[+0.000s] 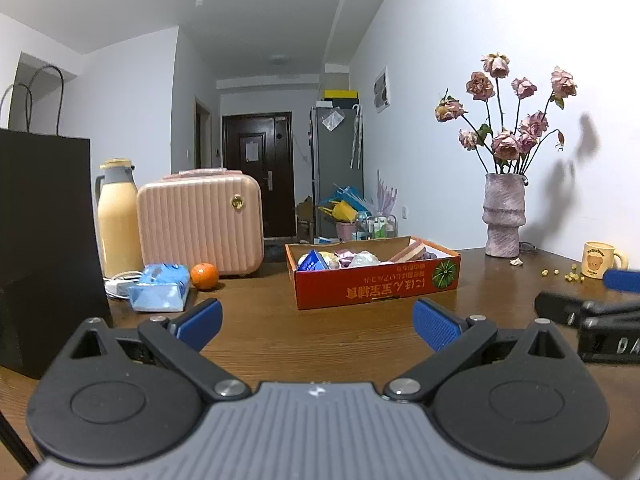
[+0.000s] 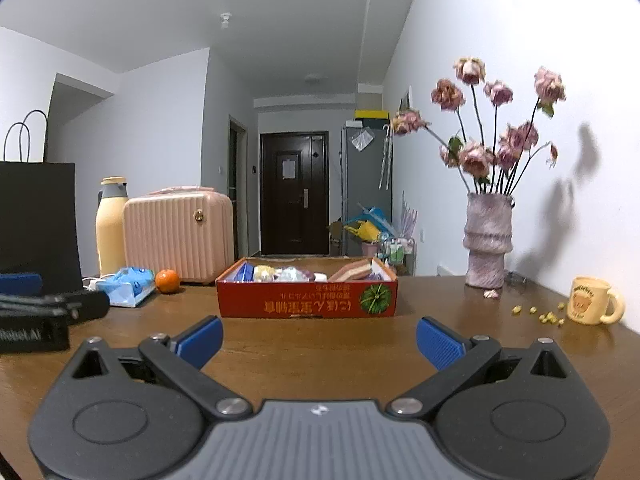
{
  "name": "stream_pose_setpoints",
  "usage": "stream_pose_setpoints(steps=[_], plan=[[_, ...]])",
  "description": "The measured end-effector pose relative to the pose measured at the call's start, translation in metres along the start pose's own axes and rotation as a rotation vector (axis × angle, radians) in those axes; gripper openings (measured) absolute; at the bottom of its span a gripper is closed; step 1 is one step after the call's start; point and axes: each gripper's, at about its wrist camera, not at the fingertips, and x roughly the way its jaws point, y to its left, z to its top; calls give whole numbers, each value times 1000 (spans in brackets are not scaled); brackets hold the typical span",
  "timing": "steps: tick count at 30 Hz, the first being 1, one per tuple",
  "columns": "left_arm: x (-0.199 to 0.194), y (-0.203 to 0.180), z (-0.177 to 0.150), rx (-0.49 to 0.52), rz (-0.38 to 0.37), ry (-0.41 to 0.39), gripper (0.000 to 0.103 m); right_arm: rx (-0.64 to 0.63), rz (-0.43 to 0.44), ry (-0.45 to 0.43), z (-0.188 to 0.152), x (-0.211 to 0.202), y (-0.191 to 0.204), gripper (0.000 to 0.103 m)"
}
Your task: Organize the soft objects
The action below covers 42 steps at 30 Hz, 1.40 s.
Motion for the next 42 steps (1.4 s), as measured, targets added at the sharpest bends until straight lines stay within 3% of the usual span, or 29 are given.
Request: stream_pose_setpoints(steps=[13, 42], plan=[[-22, -3, 1, 9, -33, -21, 103, -23, 0, -38, 15, -33, 11, 103], [-30, -2, 1, 11, -43, -48, 103, -47, 10, -68, 20, -43, 19, 103]])
